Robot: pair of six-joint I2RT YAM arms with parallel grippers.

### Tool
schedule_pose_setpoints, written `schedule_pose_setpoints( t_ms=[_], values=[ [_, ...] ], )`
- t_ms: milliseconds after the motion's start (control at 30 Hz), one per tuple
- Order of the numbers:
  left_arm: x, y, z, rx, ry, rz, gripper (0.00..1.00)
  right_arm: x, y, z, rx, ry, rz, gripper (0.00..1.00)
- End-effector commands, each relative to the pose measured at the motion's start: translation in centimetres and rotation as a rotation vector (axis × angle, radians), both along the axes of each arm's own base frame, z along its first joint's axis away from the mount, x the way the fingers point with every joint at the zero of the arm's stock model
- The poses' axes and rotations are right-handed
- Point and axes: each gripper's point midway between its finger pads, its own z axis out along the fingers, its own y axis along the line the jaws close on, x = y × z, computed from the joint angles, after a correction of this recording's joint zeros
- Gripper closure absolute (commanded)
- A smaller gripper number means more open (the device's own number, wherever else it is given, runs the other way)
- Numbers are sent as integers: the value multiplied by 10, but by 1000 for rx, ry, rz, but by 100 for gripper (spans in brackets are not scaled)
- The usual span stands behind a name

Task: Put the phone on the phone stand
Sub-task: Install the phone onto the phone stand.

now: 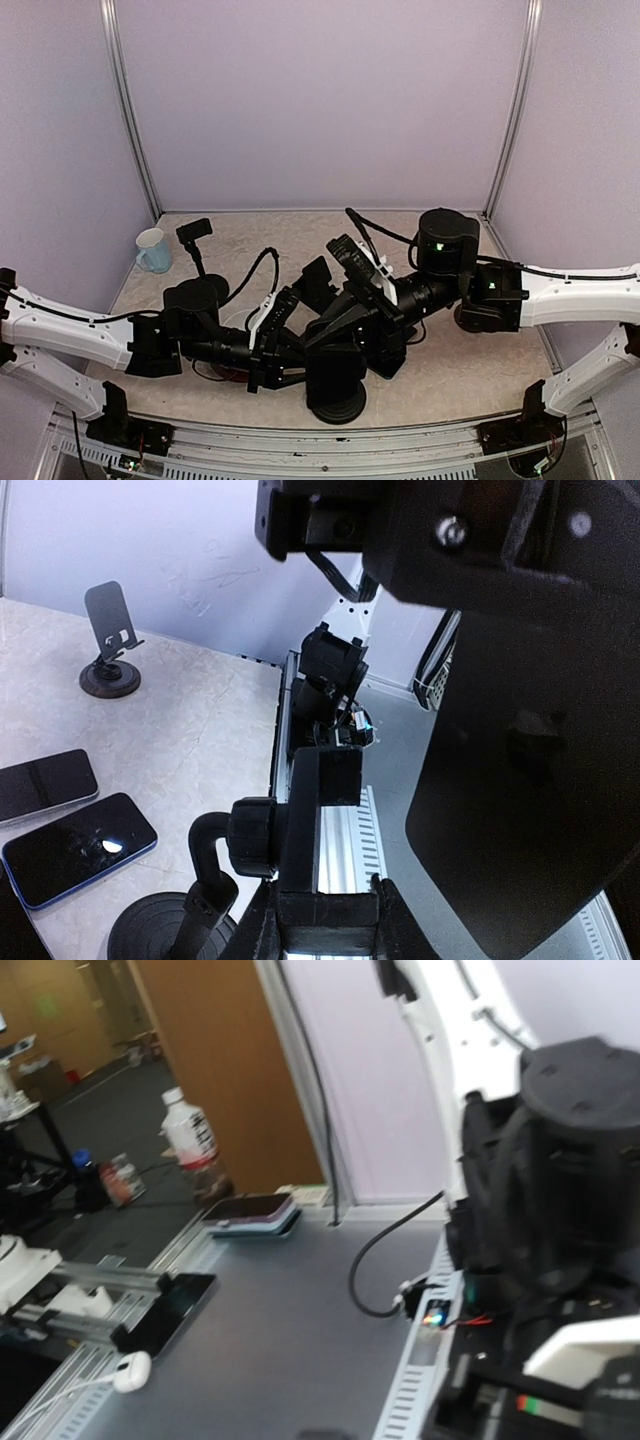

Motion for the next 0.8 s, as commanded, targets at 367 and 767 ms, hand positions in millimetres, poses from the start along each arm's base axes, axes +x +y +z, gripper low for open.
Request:
schedule_pose_setpoints(
  t_ms=[367,767],
  values=[
    [-14,-11,58,-160,-120,-119,100,-18,1,13,91,-71,79,100],
    [-22,0,75,-200,-144,-130,100,-9,-1,-7,62,-89,31,100]
  ],
)
